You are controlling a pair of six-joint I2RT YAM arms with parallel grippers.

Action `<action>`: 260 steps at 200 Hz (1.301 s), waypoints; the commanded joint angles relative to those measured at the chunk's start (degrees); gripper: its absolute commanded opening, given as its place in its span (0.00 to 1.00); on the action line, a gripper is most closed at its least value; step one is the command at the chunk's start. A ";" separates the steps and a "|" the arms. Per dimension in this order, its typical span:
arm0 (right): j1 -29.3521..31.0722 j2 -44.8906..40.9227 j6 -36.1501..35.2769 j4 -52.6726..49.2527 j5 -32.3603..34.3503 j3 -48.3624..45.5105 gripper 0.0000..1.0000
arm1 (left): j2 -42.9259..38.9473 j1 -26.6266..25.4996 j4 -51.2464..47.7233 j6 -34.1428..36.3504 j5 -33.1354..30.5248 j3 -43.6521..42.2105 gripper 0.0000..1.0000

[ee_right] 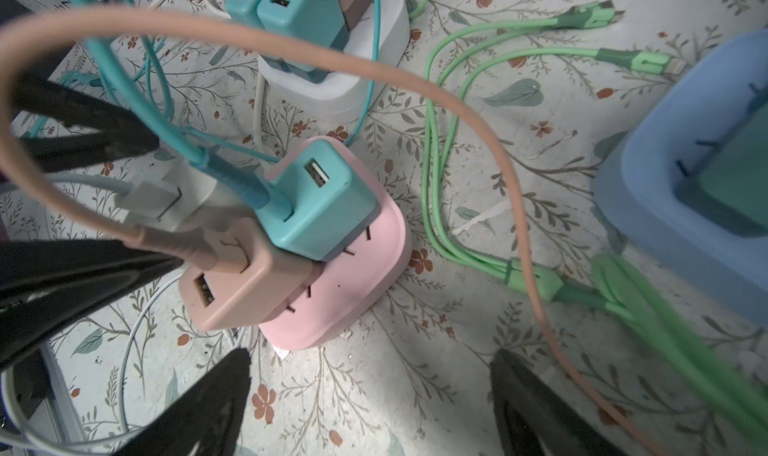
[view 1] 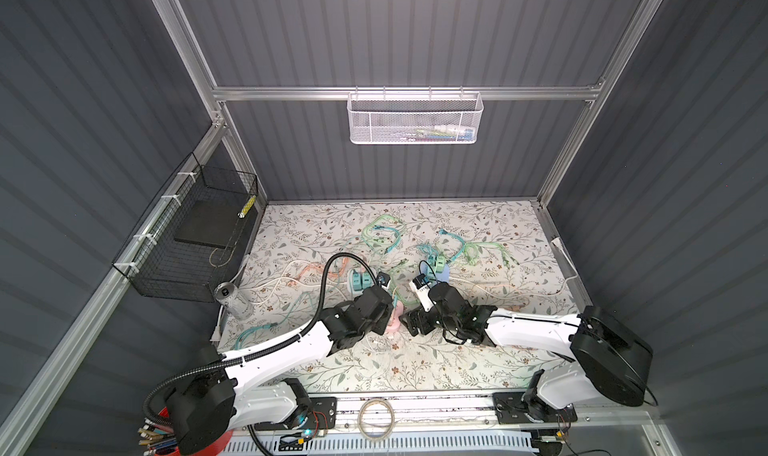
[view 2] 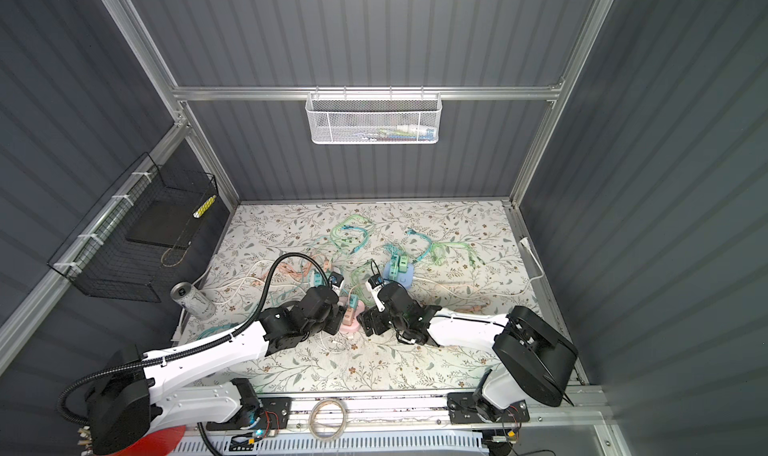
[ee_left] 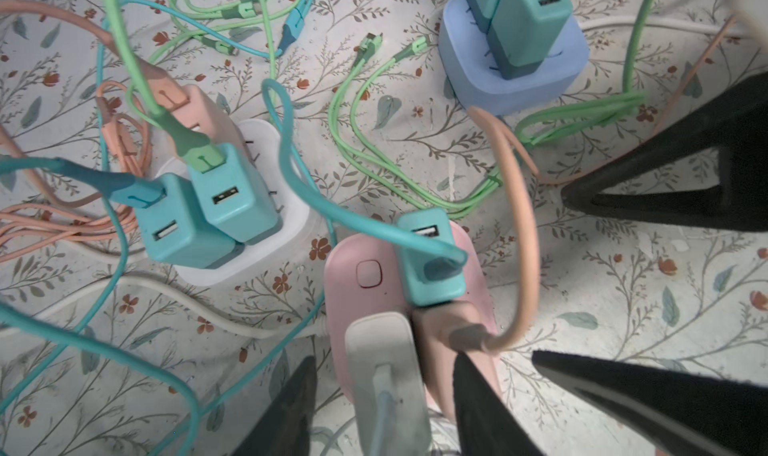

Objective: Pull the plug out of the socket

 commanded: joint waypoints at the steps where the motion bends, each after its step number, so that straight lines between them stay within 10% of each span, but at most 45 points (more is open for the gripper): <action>1: -0.60 0.68 0.31 -1.69 -0.78 0.94 0.91 | 1.59 -0.34 -1.20 -1.07 4.21 1.34 0.43; 260: -13.31 -2.75 2.39 -2.89 -3.92 -7.29 0.91 | 21.94 -4.91 4.39 -20.31 3.23 14.03 0.17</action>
